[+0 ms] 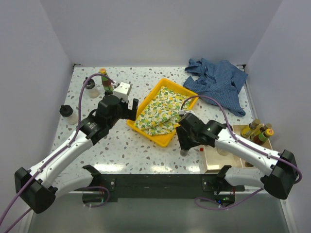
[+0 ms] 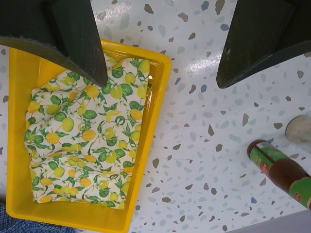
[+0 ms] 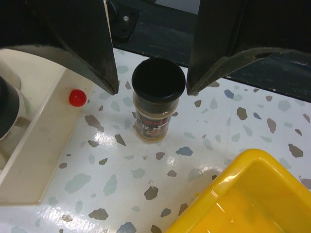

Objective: Organize the condiment bottles
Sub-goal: Pick up the bottle from the center of the board.

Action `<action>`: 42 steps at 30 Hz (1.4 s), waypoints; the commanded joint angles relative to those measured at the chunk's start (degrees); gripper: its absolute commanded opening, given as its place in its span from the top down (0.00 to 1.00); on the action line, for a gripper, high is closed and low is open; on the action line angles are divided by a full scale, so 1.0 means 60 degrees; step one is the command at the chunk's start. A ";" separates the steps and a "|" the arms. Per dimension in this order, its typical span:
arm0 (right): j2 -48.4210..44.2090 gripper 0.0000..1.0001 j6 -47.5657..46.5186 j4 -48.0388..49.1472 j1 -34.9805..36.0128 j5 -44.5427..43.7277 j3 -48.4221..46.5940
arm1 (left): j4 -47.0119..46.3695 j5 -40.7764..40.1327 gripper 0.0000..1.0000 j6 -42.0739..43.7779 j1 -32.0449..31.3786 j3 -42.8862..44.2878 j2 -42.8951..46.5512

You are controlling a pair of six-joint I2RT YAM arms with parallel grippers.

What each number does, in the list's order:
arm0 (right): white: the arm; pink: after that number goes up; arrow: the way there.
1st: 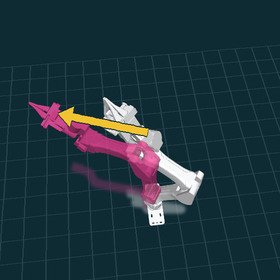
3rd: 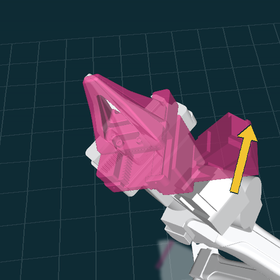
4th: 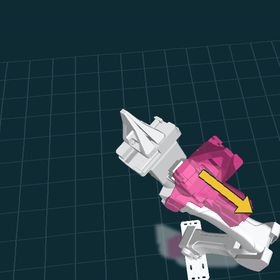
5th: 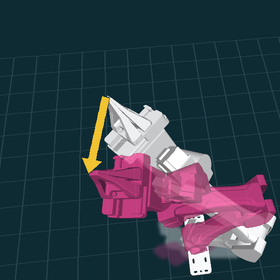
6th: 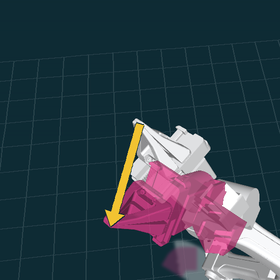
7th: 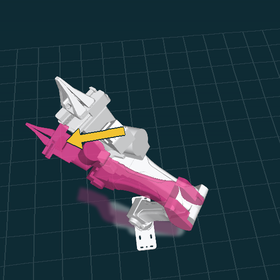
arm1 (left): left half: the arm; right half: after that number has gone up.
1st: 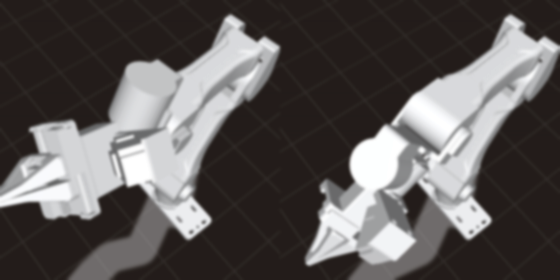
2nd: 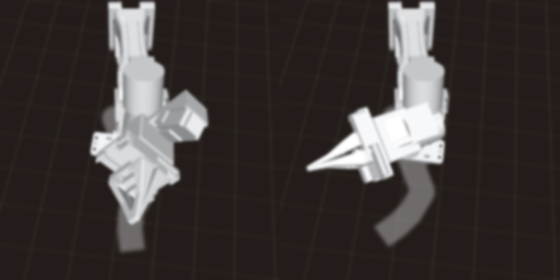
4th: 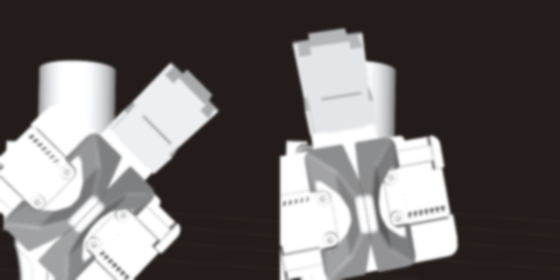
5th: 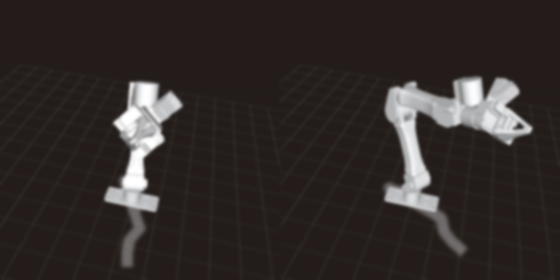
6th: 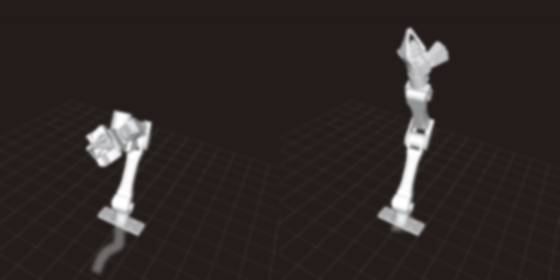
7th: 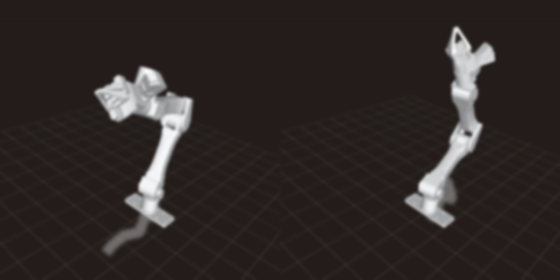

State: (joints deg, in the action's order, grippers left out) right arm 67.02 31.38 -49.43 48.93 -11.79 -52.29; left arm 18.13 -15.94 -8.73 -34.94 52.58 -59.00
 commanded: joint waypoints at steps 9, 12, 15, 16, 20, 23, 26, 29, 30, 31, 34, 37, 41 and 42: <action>0.0050 0.65 0.0308 0.0401 0.0092 0.0193 0.0161 | -0.0209 -0.0345 0.00 0.0210 0.0022 -0.0062 0.0078; 0.0152 0.74 0.0396 0.0372 0.0093 0.0207 0.0044 | -0.0238 -0.0360 0.00 0.0196 0.0022 -0.0061 0.0107; 0.0270 0.77 0.0425 0.0328 0.0093 0.0208 -0.0117 | -0.0224 -0.0360 0.00 0.0196 0.0022 -0.0076 0.0122; 0.0284 0.80 0.0469 0.0270 0.0078 0.0178 -0.0190 | -0.0238 -0.0389 0.00 0.0196 0.0022 -0.0091 0.0136; 0.0445 1.00 0.0542 0.0240 0.0078 -0.0100 -0.1197 | -0.0224 -0.0463 0.00 0.0196 0.0022 -0.0091 0.0122; 0.0635 1.00 0.0848 0.0153 0.0063 -0.0740 -0.2192 | -0.0224 -0.0521 0.00 0.0181 0.0022 -0.0105 0.0166; 0.1191 1.00 0.1653 -0.0811 0.0063 -0.2551 -0.3655 | -0.0224 -0.0594 0.00 0.0181 0.0022 -0.0135 0.0210; 0.1996 1.00 0.2985 -0.2480 -0.0067 -0.4325 -0.5470 | -0.0224 -0.0653 0.00 0.0181 0.0022 -0.0149 0.0210; 0.2158 1.00 0.3293 -0.3209 -0.0185 -0.4449 -0.5899 | -0.0224 -0.0682 0.00 0.0181 0.0022 -0.0150 0.0210; 0.2391 1.00 0.3833 -0.3507 -0.0316 -0.4581 -0.6281 | -0.0224 -0.0726 0.00 0.0181 0.0022 -0.0164 0.0210; 0.2293 1.00 0.4875 -0.4124 -0.1062 -0.4788 -0.7133 | -0.0238 -0.0785 0.00 0.0181 0.0022 -0.0164 0.0181; 0.1912 1.00 0.5814 -0.4447 -0.2394 -0.4409 -0.7252 | -0.0238 -0.0785 0.00 0.0166 0.0022 -0.0164 0.0151; 0.1238 1.00 0.6444 -0.4783 -0.3976 -0.4260 -0.7265 | -0.0239 -0.0756 0.00 0.0152 0.0022 -0.0179 0.0122; 0.1222 1.00 0.6591 -0.5103 -0.4139 -0.4318 -0.7353 | -0.0239 -0.0756 0.00 0.0152 0.0022 -0.0179 0.0122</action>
State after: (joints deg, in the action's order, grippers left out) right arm 78.37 62.43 -73.03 28.53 -34.72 -93.84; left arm 18.13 -19.75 -8.34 -34.94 51.64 -58.81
